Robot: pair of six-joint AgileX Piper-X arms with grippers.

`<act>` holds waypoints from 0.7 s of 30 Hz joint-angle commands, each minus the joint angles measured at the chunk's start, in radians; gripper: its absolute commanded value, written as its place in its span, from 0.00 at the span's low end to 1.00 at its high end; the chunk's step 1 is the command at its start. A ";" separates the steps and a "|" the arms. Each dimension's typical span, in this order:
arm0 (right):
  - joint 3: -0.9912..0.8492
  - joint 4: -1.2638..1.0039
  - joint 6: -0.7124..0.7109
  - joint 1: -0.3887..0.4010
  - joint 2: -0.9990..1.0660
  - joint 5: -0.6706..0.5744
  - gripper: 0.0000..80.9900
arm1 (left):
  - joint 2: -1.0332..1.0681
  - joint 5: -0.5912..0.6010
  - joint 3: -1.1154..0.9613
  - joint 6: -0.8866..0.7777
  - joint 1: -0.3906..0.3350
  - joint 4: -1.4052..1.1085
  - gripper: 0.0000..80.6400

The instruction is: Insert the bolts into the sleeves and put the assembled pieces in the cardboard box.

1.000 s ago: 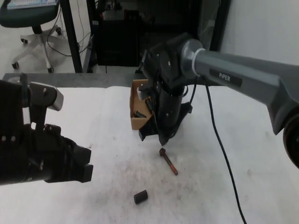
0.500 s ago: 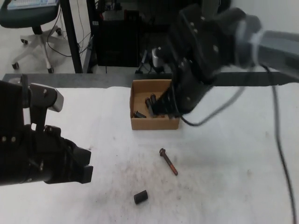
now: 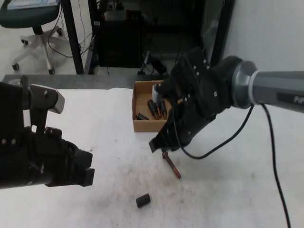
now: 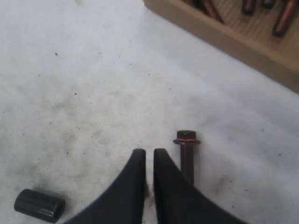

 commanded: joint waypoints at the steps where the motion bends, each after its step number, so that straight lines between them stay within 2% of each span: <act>1: 0.001 0.005 -0.008 0.003 0.016 -0.032 0.28 | 0.001 -0.009 -0.006 0.008 -0.001 -0.006 0.00; 3: 0.005 0.005 -0.008 0.001 0.019 -0.028 0.44 | 0.001 -0.009 -0.006 0.008 -0.001 -0.006 0.00; 4: 0.004 0.005 -0.008 0.000 0.018 -0.017 0.49 | 0.001 -0.009 -0.006 0.008 -0.001 -0.006 0.00; 9: 0.004 0.018 -0.038 -0.017 0.018 0.021 0.44 | 0.001 -0.009 -0.006 0.008 -0.001 -0.006 0.00; 21: 0.009 0.041 -0.104 -0.043 0.073 0.013 0.44 | 0.001 -0.009 -0.006 0.008 -0.001 -0.006 0.00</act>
